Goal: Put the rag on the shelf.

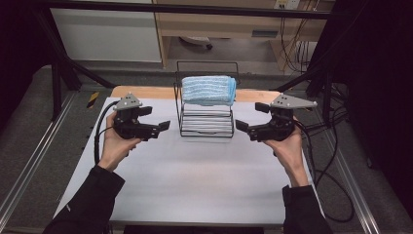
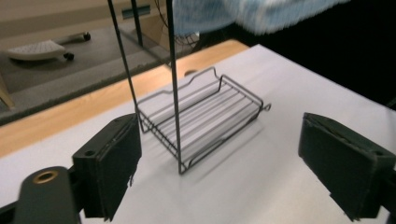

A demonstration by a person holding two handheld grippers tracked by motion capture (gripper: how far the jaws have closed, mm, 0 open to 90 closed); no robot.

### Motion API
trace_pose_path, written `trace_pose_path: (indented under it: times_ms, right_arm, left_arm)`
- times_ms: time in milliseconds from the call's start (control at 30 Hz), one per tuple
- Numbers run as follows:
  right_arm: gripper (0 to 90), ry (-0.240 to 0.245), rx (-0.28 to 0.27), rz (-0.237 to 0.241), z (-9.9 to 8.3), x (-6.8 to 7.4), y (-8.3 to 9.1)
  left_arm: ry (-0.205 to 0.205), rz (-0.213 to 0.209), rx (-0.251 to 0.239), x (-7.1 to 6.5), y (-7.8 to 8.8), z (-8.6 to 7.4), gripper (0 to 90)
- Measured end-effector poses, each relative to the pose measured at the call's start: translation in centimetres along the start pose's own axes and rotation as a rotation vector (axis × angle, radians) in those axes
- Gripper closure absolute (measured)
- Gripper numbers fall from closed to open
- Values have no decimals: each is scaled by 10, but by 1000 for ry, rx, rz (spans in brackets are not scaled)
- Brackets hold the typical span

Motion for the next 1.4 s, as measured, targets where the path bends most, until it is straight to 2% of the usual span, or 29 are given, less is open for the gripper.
trace_pose_path:
  times_ms: [133,333,500,800,1067,1333,1400]
  right_arm:
    - [9,-11,28,11,-24,2,-2]
    - [6,-30,98,16,-64,1,-7]
    - [4,-31,137,23,-92,1,-9]
    - [4,-58,202,25,-140,-4,-7]
    - [5,-62,268,26,-176,-13,1]
    - [5,-72,273,10,-200,-24,15]
    - [5,-74,278,6,-205,-26,17]
  left_arm:
    - [15,7,15,1,2,-25,109]
    - [19,18,44,1,2,-62,108]
    - [39,17,48,2,4,-89,108]
    - [63,25,90,9,8,-133,109]
    - [66,34,142,14,15,-161,109]
    - [73,36,153,15,20,-176,108]
    - [60,36,164,15,20,-178,108]
Point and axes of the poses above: each handheld gripper's, and its own axes: y roughly backward along the jaws, z roughly out of its top, x roughly to its left, the point moved 6 cm from there along -y, roughly forward along the jaws, and after that the axes turned 10 degrees about -z, right-handed, at the moved point
